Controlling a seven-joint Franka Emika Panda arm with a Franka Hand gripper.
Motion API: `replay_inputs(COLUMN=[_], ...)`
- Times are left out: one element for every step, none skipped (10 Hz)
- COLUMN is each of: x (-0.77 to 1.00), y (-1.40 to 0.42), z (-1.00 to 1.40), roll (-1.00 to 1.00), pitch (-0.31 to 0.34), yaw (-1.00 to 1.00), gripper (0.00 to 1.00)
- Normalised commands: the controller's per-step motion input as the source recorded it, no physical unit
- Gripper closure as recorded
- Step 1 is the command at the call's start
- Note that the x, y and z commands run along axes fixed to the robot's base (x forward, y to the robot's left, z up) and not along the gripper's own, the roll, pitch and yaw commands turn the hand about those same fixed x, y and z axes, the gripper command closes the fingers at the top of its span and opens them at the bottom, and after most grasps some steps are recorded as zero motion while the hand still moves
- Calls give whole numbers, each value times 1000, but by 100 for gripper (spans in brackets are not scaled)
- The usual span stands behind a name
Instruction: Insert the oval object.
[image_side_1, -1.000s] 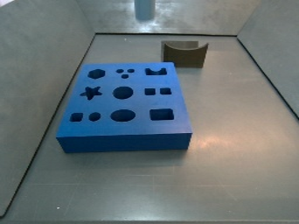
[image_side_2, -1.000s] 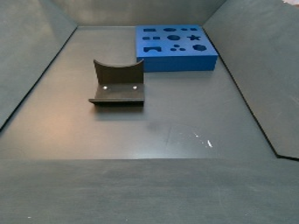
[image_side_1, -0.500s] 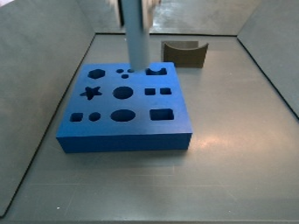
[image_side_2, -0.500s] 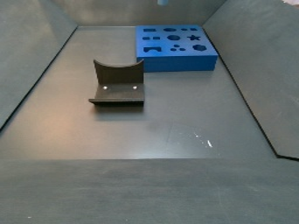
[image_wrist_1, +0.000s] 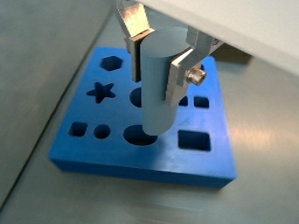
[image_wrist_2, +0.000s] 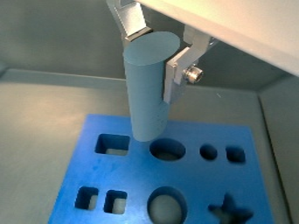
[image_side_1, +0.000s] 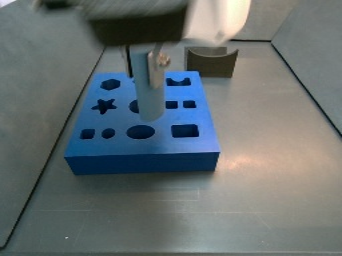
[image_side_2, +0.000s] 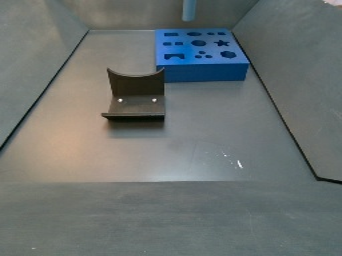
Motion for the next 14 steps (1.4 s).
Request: replay_inputs(x=[-66, -69, -74, -11, 0, -23, -31, -20, -23, -109, -203, -89, 0, 94], y=[0, 0, 0, 0, 40, 37, 0, 9, 3, 37, 20, 0, 0, 0], z=[-323, -283, -249, -129, -117, -160, -200, -274, -314, -346, -334, -403, -414, -406], roll=[96, 93, 87, 36, 10, 0, 0, 0, 0, 0, 0, -53, -97, -87], pitch=[91, 104, 110, 130, 116, 100, 70, 63, 70, 76, 74, 34, 9, 0], yaw=[-969, -963, -969, -934, -829, -809, -740, -720, -720, -754, -726, -683, -680, -591], gripper=[100, 100, 100, 100, 100, 100, 100, 100, 100, 100, 100, 100, 100, 100])
